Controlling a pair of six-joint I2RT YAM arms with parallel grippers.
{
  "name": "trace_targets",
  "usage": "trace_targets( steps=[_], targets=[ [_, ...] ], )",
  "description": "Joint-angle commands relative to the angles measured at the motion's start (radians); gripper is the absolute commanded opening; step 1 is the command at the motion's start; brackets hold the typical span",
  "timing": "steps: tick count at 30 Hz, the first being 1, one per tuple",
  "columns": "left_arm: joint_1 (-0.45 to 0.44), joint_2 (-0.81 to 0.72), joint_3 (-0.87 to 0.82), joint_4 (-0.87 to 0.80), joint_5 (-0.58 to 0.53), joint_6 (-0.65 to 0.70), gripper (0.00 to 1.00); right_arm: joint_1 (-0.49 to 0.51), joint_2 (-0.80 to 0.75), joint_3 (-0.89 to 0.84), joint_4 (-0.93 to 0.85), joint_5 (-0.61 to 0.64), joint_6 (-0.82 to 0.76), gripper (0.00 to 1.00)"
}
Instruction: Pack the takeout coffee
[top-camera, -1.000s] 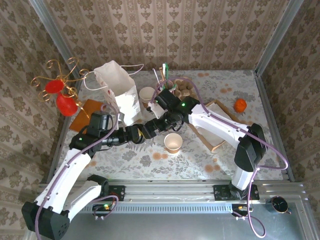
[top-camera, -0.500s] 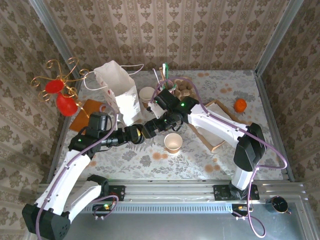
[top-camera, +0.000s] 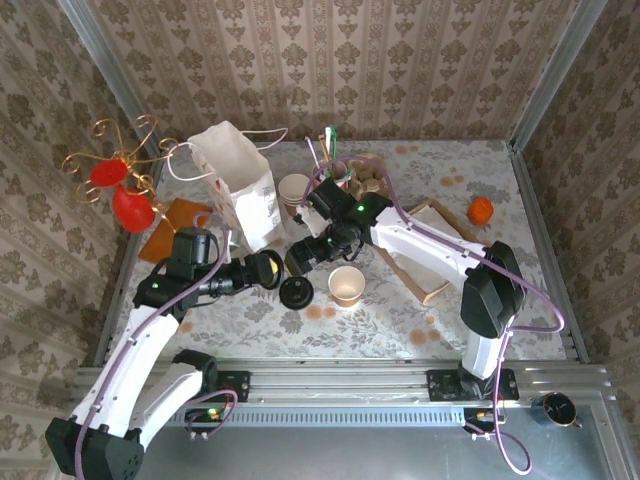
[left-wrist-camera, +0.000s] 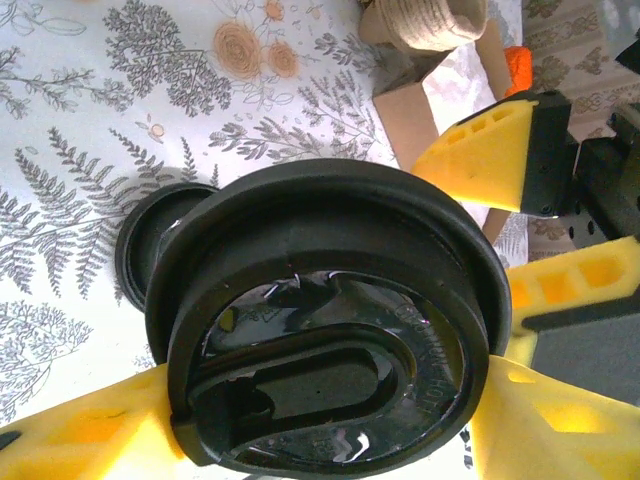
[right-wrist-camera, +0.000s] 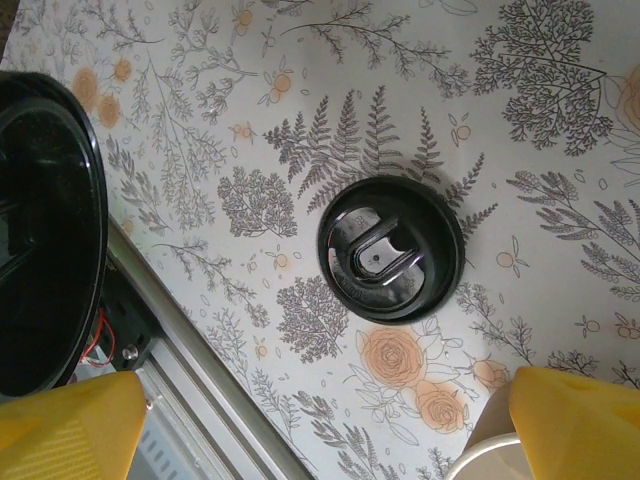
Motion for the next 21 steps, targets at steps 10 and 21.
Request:
trace_targets(
  steps=[10,21],
  targets=[
    [0.008,0.004,0.033,-0.199,-0.089,0.118,0.64,-0.087,-0.195,-0.047,0.029,0.019,-0.007,0.96],
    [-0.036,0.011,0.023,-0.205,-0.097,0.144,0.64,-0.299,-0.389,-0.21,-0.005,0.013,0.03,0.97]
  ],
)
